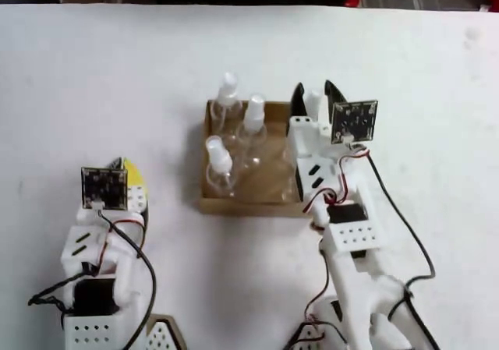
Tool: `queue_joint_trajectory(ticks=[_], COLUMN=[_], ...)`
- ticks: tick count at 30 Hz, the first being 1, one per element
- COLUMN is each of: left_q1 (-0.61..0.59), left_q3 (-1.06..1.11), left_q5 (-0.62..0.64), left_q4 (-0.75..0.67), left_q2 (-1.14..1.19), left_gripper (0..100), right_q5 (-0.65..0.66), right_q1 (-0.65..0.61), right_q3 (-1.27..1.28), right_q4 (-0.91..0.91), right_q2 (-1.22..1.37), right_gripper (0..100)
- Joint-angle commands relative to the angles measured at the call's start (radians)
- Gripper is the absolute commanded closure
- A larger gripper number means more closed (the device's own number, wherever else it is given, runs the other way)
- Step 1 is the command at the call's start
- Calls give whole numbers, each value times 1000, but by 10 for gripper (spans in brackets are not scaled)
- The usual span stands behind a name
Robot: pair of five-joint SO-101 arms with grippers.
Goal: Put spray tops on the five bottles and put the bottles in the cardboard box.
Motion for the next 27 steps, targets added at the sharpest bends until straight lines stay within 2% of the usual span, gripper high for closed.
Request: queue_joint_trajectory(ticks=[1, 14, 17, 23, 27], left_q1=[12, 12, 12, 12, 10], left_q3=[-8, -8, -8, -6, -5], left_q5=[-11, -11, -11, -11, -11], left_q4=[-34, -34, -34, -32, -32], left_q2=[-10, -10, -10, -10, -10], left_gripper=[976, 976, 976, 976, 976], right_q5=[-12, -12, -14, -3, 60], right_q1=[1, 33, 76, 245, 387], right_q3=[-14, -97, -216, -555, -730], right_q4=[68, 111, 309, 845, 1044], right_q2=[-93, -140, -206, -222, -139], right_gripper=[851, 851, 851, 848, 848])
